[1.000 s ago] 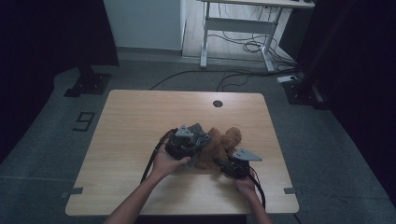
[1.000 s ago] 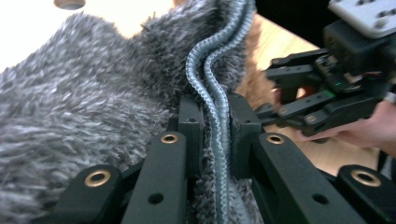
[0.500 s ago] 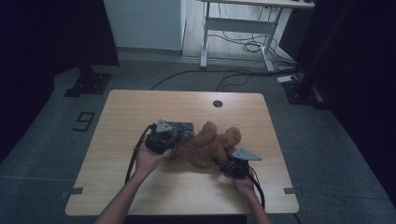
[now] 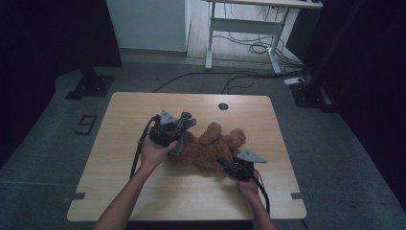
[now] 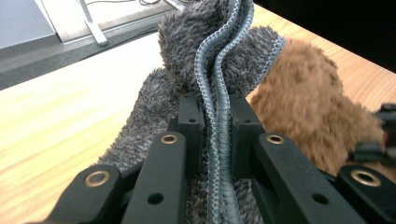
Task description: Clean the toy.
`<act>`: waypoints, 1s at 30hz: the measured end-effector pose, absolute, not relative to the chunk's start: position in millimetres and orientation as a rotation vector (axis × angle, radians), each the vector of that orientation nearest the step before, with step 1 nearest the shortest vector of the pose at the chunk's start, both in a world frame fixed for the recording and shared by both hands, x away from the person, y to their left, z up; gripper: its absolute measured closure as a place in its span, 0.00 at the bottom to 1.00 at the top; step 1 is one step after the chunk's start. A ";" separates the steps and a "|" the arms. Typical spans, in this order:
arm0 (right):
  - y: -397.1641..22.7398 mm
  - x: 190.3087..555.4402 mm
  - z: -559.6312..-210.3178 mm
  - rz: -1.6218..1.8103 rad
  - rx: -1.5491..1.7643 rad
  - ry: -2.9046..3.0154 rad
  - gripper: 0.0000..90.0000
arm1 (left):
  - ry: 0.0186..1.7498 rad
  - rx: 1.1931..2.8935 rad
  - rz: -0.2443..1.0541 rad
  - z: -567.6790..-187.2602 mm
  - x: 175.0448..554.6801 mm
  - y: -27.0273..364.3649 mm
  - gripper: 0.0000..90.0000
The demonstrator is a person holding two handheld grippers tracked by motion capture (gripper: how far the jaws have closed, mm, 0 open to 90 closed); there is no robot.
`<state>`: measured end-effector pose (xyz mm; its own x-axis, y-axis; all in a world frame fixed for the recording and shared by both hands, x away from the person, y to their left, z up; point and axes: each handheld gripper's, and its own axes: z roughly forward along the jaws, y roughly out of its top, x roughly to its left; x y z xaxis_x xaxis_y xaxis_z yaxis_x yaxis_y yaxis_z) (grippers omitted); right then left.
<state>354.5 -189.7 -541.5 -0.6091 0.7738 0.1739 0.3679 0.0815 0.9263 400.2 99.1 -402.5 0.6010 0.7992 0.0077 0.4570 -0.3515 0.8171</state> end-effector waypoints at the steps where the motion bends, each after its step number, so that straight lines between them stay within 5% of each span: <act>1: -189.9 353.9 -541.5 1.535 1.123 2.007 0.65 | 1.007 2.009 0.511 -404.5 404.6 93.9 0.87; 8: -191.4 349.2 -541.4 1.536 1.095 2.030 0.64 | 1.078 2.068 0.414 -443.2 416.0 92.1 0.86; 20: -219.3 337.3 -523.9 1.623 1.198 2.030 0.27 | 0.984 2.044 0.426 -458.5 373.0 108.3 0.87; 30: -237.6 341.7 -510.8 1.730 1.282 1.966 0.16 | 0.899 2.039 0.441 -471.0 333.7 115.7 0.87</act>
